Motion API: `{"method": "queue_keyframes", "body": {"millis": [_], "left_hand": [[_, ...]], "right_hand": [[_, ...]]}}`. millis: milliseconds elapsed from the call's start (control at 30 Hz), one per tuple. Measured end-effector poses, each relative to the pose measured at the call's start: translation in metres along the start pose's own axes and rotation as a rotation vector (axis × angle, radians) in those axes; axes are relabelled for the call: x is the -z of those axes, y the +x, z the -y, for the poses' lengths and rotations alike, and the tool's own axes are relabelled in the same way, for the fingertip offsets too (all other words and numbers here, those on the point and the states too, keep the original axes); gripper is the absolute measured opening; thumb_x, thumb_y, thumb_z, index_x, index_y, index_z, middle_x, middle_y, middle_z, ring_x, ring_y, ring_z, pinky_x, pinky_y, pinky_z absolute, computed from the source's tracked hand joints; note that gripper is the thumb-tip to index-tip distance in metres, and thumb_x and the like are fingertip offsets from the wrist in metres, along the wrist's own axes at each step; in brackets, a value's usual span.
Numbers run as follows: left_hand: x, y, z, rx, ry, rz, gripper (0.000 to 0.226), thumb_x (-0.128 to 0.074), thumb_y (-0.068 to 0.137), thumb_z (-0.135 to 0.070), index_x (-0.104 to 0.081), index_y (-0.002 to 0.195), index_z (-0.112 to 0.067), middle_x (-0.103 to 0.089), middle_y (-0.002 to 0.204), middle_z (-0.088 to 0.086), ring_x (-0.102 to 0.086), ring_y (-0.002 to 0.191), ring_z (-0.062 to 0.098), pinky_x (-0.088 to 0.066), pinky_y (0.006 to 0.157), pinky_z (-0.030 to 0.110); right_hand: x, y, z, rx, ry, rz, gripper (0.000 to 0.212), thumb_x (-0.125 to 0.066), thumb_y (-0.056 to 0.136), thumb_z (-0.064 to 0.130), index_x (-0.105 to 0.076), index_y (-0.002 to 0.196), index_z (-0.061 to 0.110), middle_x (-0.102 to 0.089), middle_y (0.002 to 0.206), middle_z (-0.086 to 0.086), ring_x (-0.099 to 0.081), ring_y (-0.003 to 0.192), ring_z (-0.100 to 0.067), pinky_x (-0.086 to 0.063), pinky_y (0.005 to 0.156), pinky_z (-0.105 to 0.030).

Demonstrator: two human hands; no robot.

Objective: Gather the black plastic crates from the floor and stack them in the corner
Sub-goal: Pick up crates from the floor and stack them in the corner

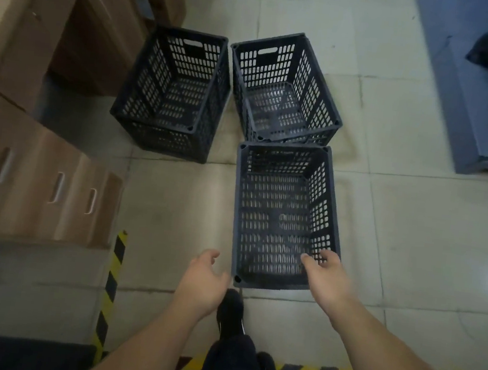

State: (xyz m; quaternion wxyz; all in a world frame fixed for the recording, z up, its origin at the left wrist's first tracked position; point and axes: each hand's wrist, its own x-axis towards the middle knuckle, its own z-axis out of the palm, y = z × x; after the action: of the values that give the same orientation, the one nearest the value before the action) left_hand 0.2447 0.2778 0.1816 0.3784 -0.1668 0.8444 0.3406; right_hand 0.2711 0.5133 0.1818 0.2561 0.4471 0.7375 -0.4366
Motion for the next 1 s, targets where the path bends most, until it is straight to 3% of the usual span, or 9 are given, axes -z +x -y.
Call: {"method": "queue_keyframes", "body": {"millis": [67,167,233,333,567,700,767,900,1000], "left_hand": [[0.0,0.022,-0.01,0.0,0.033,0.021,0.06,-0.058,0.104,-0.027,-0.04,0.162,-0.024,-0.045,0.162,0.003,-0.055,0.137,0.023,-0.048,0.111,0.036],[0.001,0.053,-0.023,0.006,0.077,0.018,0.058,-0.057,0.105,-0.028,-0.041,0.161,-0.023,-0.047,0.16,0.003,-0.058,0.126,0.022,-0.053,0.08,0.021],[0.002,0.071,-0.033,0.016,0.082,0.024,0.058,-0.056,0.105,-0.029,-0.041,0.161,-0.023,-0.048,0.16,0.003,-0.057,0.131,0.024,-0.057,0.092,0.03],[-0.001,0.1,-0.047,0.054,0.069,0.031,0.056,-0.054,0.106,-0.031,-0.043,0.16,-0.021,-0.05,0.161,0.004,-0.052,0.141,0.026,-0.043,0.115,0.039],[-0.026,0.161,-0.062,0.15,0.032,0.01,0.055,-0.047,0.109,-0.036,-0.044,0.16,-0.018,-0.05,0.161,0.007,-0.053,0.14,0.03,-0.041,0.111,0.035],[-0.039,0.199,-0.072,0.161,-0.013,-0.043,0.052,-0.041,0.112,-0.036,-0.043,0.16,-0.015,-0.052,0.158,0.009,-0.055,0.123,0.029,-0.036,0.093,0.027],[-0.054,0.223,-0.069,0.182,-0.016,-0.065,0.054,-0.041,0.112,-0.038,-0.042,0.161,-0.015,-0.05,0.16,0.009,-0.055,0.129,0.031,-0.036,0.093,0.028],[-0.084,0.25,-0.061,0.223,-0.01,-0.091,0.062,-0.043,0.11,-0.042,-0.032,0.166,-0.017,-0.036,0.167,0.01,-0.048,0.144,0.035,-0.041,0.108,0.04],[-0.097,0.266,-0.051,0.243,-0.027,-0.096,0.069,-0.047,0.106,-0.045,-0.031,0.166,-0.014,-0.037,0.165,0.014,-0.045,0.146,0.038,-0.039,0.12,0.049]], "right_hand": [[0.005,0.024,0.006,-0.026,0.035,-0.03,0.068,-0.057,0.093,0.053,-0.042,0.15,0.02,-0.06,0.136,-0.01,-0.06,0.112,-0.029,-0.05,0.099,-0.043],[0.015,0.054,0.016,-0.049,0.05,-0.049,0.062,-0.057,0.098,0.045,-0.042,0.151,0.016,-0.06,0.134,-0.011,-0.059,0.101,-0.026,-0.047,0.087,-0.036],[0.021,0.074,0.019,-0.06,0.044,-0.068,0.062,-0.055,0.099,0.046,-0.041,0.152,0.018,-0.058,0.139,-0.012,-0.057,0.098,-0.025,-0.045,0.086,-0.035],[0.029,0.105,0.022,-0.076,0.023,-0.097,0.058,-0.053,0.099,0.046,-0.043,0.149,0.019,-0.066,0.124,-0.011,-0.062,0.093,-0.026,-0.051,0.084,-0.037],[0.037,0.181,0.021,-0.067,-0.064,-0.081,0.055,-0.049,0.103,0.042,-0.041,0.151,0.016,-0.061,0.138,-0.013,-0.058,0.103,-0.03,-0.042,0.083,-0.036],[0.036,0.217,0.017,-0.04,-0.13,-0.067,0.055,-0.046,0.105,0.04,-0.038,0.154,0.016,-0.06,0.126,-0.012,-0.053,0.075,-0.019,-0.041,0.067,-0.032],[0.032,0.239,0.01,-0.043,-0.181,-0.059,0.056,-0.045,0.105,0.04,-0.037,0.154,0.015,-0.057,0.14,-0.016,-0.056,0.082,-0.022,-0.043,0.079,-0.036],[0.021,0.281,0.0,-0.056,-0.218,-0.087,0.062,-0.046,0.102,0.04,-0.034,0.156,0.011,-0.048,0.151,-0.019,-0.054,0.127,-0.041,-0.045,0.103,-0.048],[0.013,0.305,-0.003,-0.063,-0.216,-0.105,0.066,-0.046,0.101,0.042,-0.032,0.157,0.01,-0.044,0.154,-0.018,-0.05,0.133,-0.041,-0.044,0.109,-0.051]]}}
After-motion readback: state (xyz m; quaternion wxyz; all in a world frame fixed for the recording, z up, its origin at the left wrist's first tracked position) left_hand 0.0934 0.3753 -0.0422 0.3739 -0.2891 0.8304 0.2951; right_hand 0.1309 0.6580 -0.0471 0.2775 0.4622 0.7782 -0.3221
